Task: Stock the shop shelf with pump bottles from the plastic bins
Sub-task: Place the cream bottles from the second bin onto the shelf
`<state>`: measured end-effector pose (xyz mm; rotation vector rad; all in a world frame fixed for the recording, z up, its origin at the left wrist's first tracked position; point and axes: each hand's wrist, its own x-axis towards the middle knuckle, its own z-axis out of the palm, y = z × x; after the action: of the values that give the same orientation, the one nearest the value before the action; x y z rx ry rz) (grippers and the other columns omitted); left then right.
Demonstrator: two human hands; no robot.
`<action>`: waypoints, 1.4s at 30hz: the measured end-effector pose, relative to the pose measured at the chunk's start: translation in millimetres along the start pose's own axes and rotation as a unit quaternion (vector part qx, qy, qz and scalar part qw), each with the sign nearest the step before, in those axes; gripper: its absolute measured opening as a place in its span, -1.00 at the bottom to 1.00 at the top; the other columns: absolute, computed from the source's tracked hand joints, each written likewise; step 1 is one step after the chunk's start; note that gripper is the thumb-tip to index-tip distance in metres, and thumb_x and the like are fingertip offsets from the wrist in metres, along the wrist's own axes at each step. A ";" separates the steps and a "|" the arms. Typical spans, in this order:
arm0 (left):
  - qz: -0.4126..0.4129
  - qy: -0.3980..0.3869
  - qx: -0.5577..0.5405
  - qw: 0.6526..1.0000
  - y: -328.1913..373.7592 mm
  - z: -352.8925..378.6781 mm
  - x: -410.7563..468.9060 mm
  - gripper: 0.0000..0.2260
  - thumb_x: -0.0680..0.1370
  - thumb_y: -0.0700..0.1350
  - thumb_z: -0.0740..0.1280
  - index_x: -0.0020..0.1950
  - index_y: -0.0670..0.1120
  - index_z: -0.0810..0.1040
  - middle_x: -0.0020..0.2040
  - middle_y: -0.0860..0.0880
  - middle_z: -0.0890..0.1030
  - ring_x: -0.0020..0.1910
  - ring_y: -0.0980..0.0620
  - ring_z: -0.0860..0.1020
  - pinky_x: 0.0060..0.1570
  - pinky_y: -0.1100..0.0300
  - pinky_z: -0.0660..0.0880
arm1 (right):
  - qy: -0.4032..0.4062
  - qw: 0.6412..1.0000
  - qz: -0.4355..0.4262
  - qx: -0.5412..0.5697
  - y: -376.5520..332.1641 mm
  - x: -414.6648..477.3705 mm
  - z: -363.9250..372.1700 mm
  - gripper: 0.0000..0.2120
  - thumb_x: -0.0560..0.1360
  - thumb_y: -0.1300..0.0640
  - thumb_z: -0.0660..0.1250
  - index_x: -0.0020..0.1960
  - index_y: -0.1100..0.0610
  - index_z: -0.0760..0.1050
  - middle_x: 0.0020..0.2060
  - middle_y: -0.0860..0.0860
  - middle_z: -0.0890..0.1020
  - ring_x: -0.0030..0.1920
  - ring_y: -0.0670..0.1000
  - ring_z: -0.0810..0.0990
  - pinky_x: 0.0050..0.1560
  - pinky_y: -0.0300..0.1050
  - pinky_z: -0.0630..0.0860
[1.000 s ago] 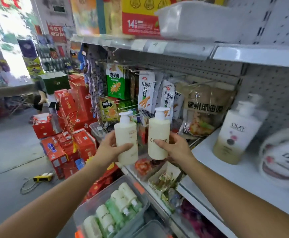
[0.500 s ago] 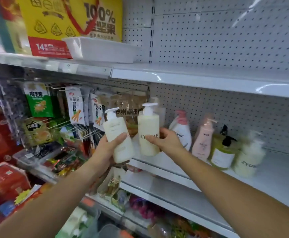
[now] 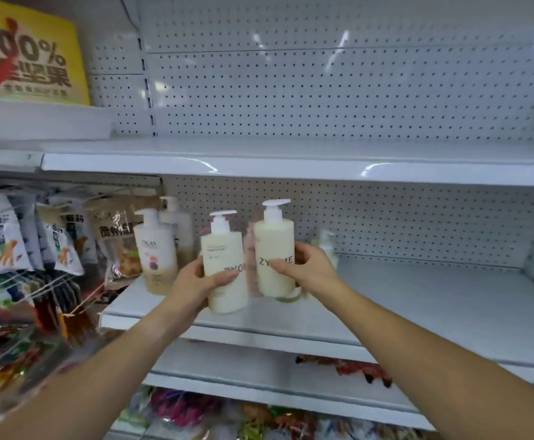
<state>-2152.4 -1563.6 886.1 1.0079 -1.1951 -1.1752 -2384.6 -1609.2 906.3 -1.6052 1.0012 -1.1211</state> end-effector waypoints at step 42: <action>-0.052 -0.178 0.078 0.979 -52.3 137.1 77.6 -0.30 0.14 0.03 0.65 0.24 -0.05 0.59 0.15 -0.03 0.69 0.15 -0.03 0.64 0.08 0.08 0.59 | 0.150 0.983 0.094 -0.059 95.6 -4.1 -204.8 -0.51 0.32 0.11 0.62 0.20 0.01 0.56 0.15 -0.04 0.64 0.13 -0.03 0.63 0.22 0.06 0.57</action>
<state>-2295.7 -1643.9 862.2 1.0131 -1.5522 -1.4026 -2593.1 -1675.6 849.5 -1.4227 1.4085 -1.2135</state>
